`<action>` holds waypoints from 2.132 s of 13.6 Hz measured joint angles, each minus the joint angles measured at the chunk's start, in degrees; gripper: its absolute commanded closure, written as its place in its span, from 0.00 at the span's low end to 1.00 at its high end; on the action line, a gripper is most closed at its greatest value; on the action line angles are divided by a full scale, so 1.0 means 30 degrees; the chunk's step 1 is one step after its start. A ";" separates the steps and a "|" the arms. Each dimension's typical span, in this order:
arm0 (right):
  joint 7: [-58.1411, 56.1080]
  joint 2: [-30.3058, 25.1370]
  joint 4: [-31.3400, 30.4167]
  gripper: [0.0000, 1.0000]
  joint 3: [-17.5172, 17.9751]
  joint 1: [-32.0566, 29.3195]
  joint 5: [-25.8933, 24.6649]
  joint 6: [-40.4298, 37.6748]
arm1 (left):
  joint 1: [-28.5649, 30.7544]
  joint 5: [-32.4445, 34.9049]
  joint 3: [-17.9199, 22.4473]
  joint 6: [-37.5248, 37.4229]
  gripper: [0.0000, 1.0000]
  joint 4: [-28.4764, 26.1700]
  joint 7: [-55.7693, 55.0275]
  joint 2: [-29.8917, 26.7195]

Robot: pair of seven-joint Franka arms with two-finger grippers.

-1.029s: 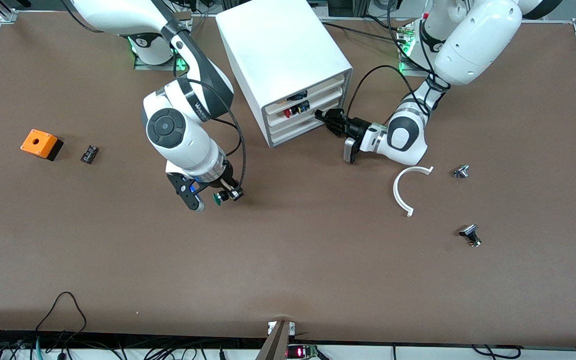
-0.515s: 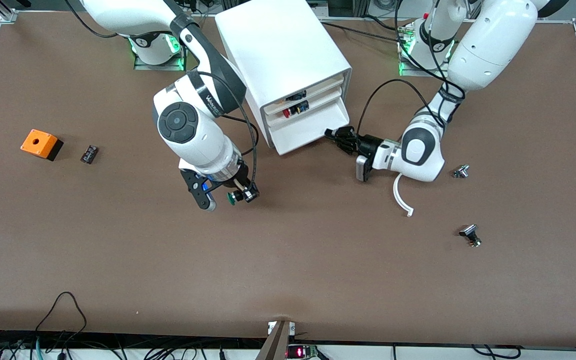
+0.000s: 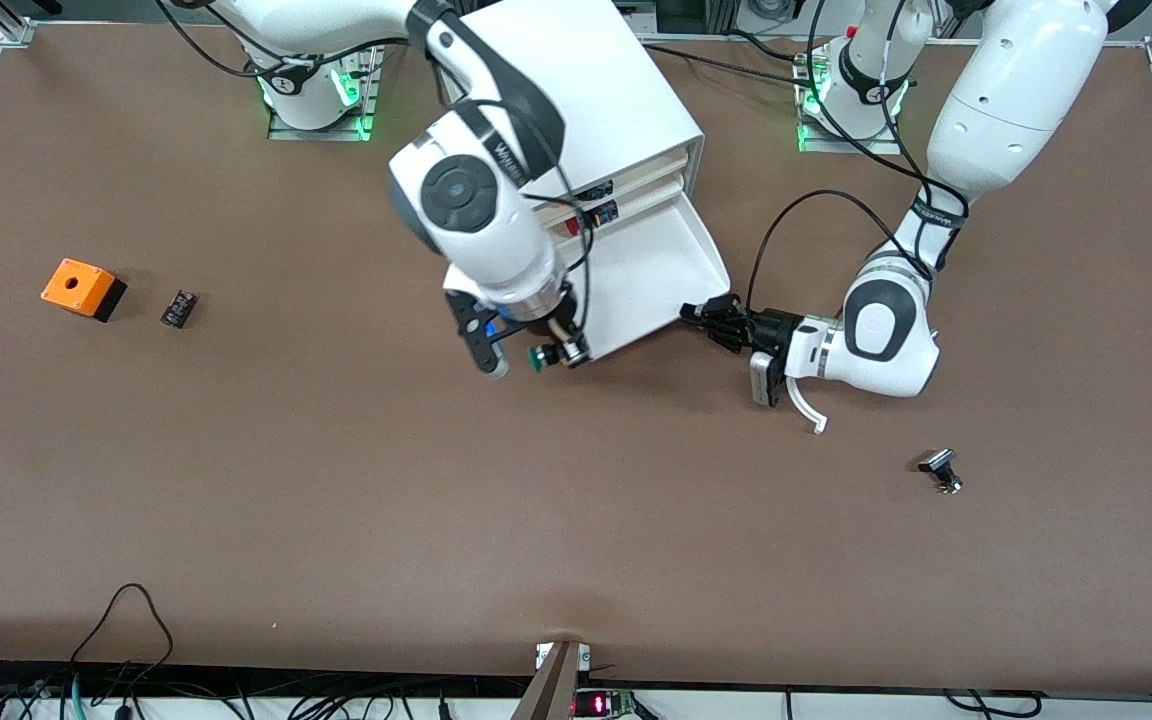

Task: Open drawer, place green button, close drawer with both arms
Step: 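Carry the button over the drawer with the right gripper while the left gripper withdraws, then lower the green button into the open drawer and open the right gripper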

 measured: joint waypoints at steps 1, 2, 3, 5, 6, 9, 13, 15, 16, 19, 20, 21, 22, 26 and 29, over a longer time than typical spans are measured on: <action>0.0794 0.0111 0.0022 1.00 -0.0028 0.0506 -0.0071 0.0213 | 0.0142 0.0150 0.0003 -0.0025 0.01 0.0246 -0.0022 0.0118; 0.1591 0.0273 0.0039 1.00 -0.0041 0.0985 -0.0214 0.0613 | 0.0235 0.0260 0.0032 0.0011 0.00 0.0460 -0.0275 0.0194; 0.2305 0.0487 0.0042 1.00 -0.0047 0.1412 -0.0406 0.1053 | 0.0311 0.0399 0.0058 0.0040 0.00 0.0626 -0.0599 0.0254; 0.3390 0.1021 0.0054 1.00 -0.0092 0.2191 -0.0642 0.1973 | 0.0530 0.0487 0.0071 -0.0128 0.00 0.0813 -0.1302 0.0281; 0.3906 0.1325 0.0063 1.00 -0.0161 0.2534 -0.0722 0.2424 | 0.0649 0.0583 0.0095 -0.0388 0.00 0.0970 -0.1806 0.0266; 0.5158 0.2429 0.0082 1.00 -0.1025 0.3892 -0.0973 0.3825 | 0.1012 0.3031 0.0183 -0.2072 0.00 0.2588 -0.5647 -0.0102; 0.6205 0.3779 0.0150 0.71 -0.2085 0.5236 -0.1040 0.5161 | 0.1421 0.8036 0.0330 -0.5644 0.00 0.7043 -1.3530 -0.0876; 0.6360 0.3873 0.0287 0.07 -0.2209 0.5230 -0.1040 0.5231 | 0.1425 0.9889 0.0320 -0.6736 0.00 0.8846 -1.6914 -0.0964; 0.6411 0.3871 0.0407 0.01 -0.2264 0.5230 -0.1040 0.5229 | 0.1360 1.0893 0.0291 -0.7158 0.00 0.9706 -1.8634 -0.0978; 0.6444 0.3865 0.0761 0.01 -0.2713 0.5231 -0.1043 0.4794 | 0.1053 1.3639 0.0102 -0.7769 0.00 1.1664 -2.2359 -0.1009; 0.6402 0.3853 0.1021 0.01 -0.3005 0.5216 -0.1050 0.4193 | 0.0998 1.4477 0.0082 -0.7783 0.00 1.2081 -2.2706 -0.1031; 0.6205 0.3782 0.1468 0.01 -0.3267 0.5153 -0.1052 0.3425 | 0.0979 1.5437 0.0063 -0.7818 0.00 1.2510 -2.2810 -0.1063; 0.5768 0.3617 0.1964 0.01 -0.3438 0.4981 -0.1053 0.2637 | 0.0971 1.6360 0.0041 -0.8025 0.00 1.2975 -2.2837 -0.1110; 0.2105 0.1509 0.2603 0.01 -0.3476 0.2769 0.0229 0.0616 | 0.0828 1.7779 0.0029 -0.8466 0.00 1.5029 -2.2782 -0.1179; -0.2730 0.0066 0.2529 0.01 -0.3489 0.0734 0.1788 -0.1581 | 0.0846 1.7915 0.0179 -0.8153 0.00 1.5281 -2.2800 -0.1142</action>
